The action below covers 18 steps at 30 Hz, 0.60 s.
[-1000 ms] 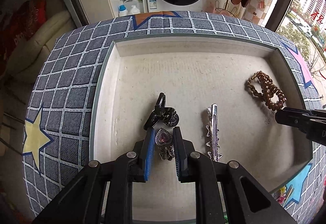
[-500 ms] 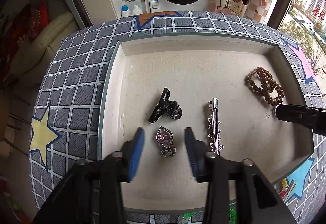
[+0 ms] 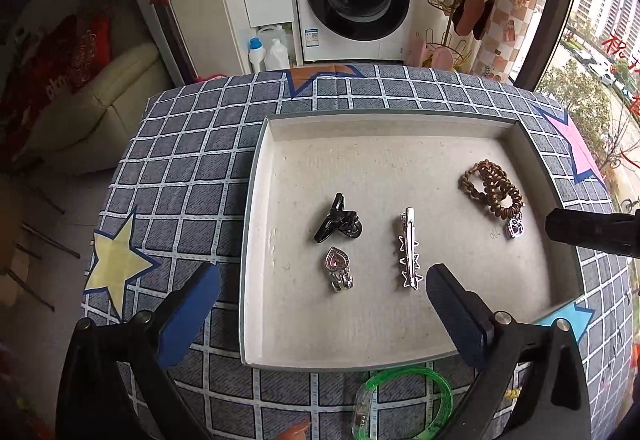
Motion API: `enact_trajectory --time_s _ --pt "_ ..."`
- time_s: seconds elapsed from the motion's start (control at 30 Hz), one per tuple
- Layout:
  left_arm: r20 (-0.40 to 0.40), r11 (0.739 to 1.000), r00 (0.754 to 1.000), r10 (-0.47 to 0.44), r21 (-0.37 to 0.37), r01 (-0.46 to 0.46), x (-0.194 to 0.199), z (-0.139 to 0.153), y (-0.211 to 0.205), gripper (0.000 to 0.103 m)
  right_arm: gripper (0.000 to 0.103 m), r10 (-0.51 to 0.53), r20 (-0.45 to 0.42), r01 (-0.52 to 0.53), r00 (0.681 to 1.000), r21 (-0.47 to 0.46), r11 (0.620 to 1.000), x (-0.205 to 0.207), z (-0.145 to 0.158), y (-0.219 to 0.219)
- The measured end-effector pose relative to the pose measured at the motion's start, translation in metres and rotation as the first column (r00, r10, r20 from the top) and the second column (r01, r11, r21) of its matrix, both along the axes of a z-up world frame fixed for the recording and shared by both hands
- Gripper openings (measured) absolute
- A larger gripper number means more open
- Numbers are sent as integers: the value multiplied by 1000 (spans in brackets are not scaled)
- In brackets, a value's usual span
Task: Organize jewelry
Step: 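Move the left tool to the green bangle while the right tool approaches the bunny-ear clip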
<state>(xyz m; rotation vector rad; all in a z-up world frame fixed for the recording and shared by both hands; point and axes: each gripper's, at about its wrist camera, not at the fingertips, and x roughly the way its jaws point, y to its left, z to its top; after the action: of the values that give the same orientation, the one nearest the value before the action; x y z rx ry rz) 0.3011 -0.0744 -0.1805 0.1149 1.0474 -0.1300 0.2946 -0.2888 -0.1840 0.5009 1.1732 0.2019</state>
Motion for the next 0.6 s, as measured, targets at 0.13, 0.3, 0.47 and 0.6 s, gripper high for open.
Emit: enact_trajectory --time_s 0.13,0.3,0.47,0.6 --pt "-3 1000 1000 2 -11 -2 -20 9 8 103 81 -37 5 36 999 35 999 -17 7 -4" --pt "-22 1000 1000 -3 -6 3 -47 11 18 103 81 -74 3 73 997 49 996 -42 13 -9" --pt "-45 1000 999 -4 3 4 -72 8 29 103 83 -95 23 95 995 35 995 -67 19 -8" --pt "-78 1000 997 15 -6 -15 -88 2 38 103 103 -93 39 93 995 16 996 -86 22 -5"
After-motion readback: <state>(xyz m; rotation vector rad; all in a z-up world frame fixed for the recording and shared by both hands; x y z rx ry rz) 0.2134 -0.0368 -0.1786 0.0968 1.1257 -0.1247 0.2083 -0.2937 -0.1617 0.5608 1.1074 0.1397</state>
